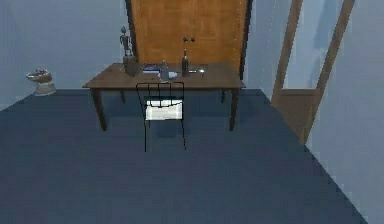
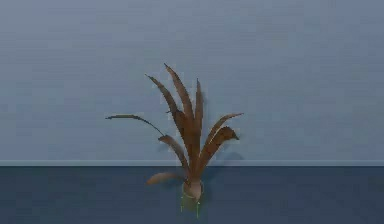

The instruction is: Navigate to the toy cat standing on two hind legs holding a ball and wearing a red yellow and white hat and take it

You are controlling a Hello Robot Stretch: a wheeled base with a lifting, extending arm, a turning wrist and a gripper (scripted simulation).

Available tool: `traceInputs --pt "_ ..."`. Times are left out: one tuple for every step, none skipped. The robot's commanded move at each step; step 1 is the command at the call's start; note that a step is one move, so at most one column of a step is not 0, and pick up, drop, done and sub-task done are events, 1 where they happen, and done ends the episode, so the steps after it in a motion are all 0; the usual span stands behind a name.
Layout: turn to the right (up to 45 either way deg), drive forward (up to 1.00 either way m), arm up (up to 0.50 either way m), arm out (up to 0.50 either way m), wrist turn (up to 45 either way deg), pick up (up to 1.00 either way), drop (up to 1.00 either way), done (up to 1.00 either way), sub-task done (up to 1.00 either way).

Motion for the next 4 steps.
traceInputs --pt "36.0 0.00 0.00 0.00 0.0 0.00 0.00 0.00 0.00" --pt "0.0 0.15 0.00 0.00 0.0 0.00 0.00 0.00 0.00" --pt "-12.0 0.00 0.00 0.00 0.0 0.00 0.00 0.00 0.00" --pt "0.0 1.00 0.00 0.00 0.0 0.00 0.00 0.00 0.00"
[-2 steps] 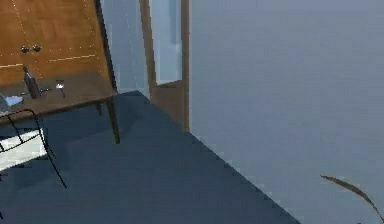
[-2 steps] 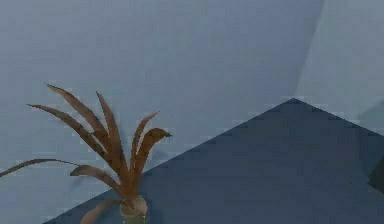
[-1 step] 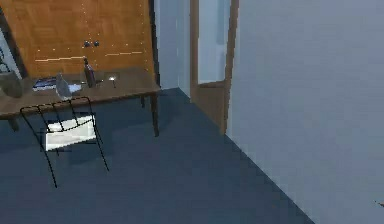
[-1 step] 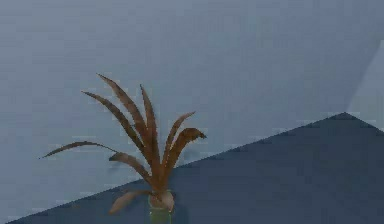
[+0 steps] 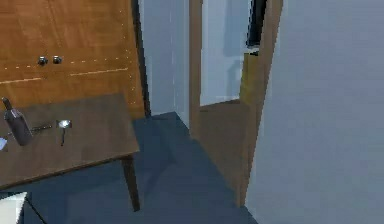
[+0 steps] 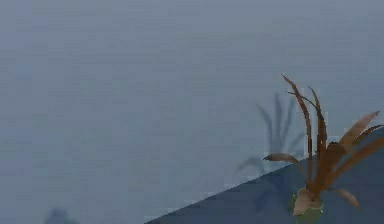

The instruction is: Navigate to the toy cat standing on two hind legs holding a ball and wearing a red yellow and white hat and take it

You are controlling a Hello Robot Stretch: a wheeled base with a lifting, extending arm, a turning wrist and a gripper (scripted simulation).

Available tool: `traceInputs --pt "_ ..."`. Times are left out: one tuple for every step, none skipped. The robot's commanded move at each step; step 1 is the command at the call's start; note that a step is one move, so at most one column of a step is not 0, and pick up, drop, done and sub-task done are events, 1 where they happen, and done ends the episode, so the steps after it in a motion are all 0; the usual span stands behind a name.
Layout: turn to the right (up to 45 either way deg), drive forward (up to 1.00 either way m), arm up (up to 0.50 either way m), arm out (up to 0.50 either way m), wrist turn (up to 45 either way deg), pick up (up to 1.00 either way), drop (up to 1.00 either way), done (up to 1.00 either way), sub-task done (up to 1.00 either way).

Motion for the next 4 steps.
traceInputs --pt "0.0 1.00 0.00 0.00 0.0 0.00 0.00 0.00 0.00" --pt "-3.0 0.00 0.00 0.00 0.0 0.00 0.00 0.00 0.00" --pt "0.0 0.30 0.00 0.00 0.0 0.00 0.00 0.00 0.00" --pt "45.0 0.00 0.00 0.00 0.0 0.00 0.00 0.00 0.00"
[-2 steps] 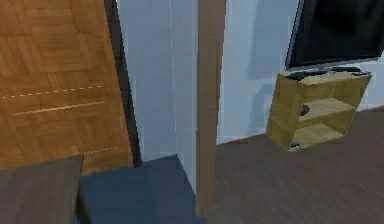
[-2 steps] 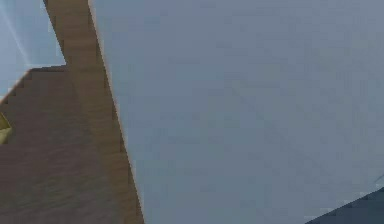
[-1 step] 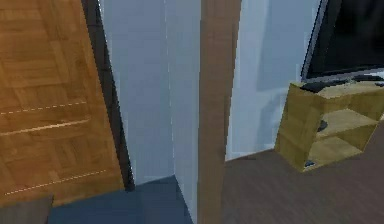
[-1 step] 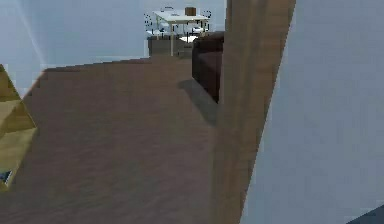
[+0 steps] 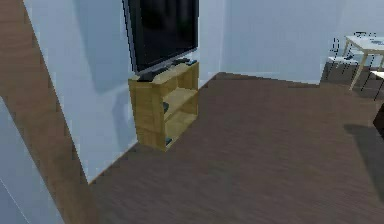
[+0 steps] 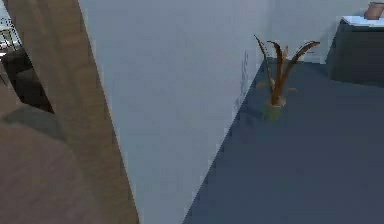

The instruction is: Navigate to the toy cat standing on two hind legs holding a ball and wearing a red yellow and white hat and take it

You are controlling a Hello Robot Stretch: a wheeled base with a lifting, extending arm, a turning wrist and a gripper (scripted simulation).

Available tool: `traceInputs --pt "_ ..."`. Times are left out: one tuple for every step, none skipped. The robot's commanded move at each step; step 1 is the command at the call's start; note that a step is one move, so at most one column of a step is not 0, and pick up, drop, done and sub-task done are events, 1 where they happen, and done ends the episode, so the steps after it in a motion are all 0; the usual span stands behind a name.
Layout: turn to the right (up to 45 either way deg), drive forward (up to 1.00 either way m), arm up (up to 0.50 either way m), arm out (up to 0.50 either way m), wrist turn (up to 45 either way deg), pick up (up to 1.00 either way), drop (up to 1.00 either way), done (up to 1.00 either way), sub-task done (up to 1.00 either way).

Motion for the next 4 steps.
traceInputs --pt "0.0 0.45 0.00 0.00 0.0 0.00 0.00 0.00 0.00" --pt "24.0 0.00 0.00 0.00 0.0 0.00 0.00 0.00 0.00" --pt "0.0 0.30 0.00 0.00 0.0 0.00 0.00 0.00 0.00" --pt "21.0 0.00 0.00 0.00 0.0 0.00 0.00 0.00 0.00"
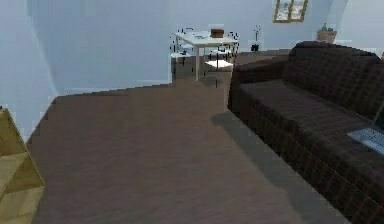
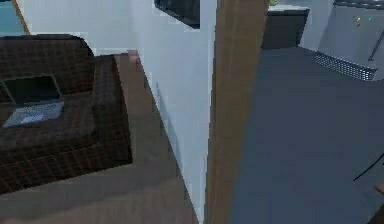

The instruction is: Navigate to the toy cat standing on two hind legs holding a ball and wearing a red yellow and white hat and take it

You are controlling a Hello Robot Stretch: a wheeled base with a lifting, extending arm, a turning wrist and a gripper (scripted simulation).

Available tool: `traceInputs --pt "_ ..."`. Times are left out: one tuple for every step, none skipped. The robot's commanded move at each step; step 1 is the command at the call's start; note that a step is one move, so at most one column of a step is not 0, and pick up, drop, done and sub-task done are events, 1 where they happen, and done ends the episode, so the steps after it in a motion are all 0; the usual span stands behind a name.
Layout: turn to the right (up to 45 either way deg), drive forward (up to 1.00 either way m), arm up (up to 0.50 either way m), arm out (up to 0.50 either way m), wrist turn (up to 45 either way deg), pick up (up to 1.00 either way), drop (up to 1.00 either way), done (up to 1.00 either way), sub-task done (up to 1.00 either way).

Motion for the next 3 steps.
traceInputs --pt "0.0 1.00 0.00 0.00 0.0 0.00 0.00 0.00 0.00" --pt "3.0 0.00 0.00 0.00 0.0 0.00 0.00 0.00 0.00" --pt "-6.0 0.00 0.00 0.00 0.0 0.00 0.00 0.00 0.00"
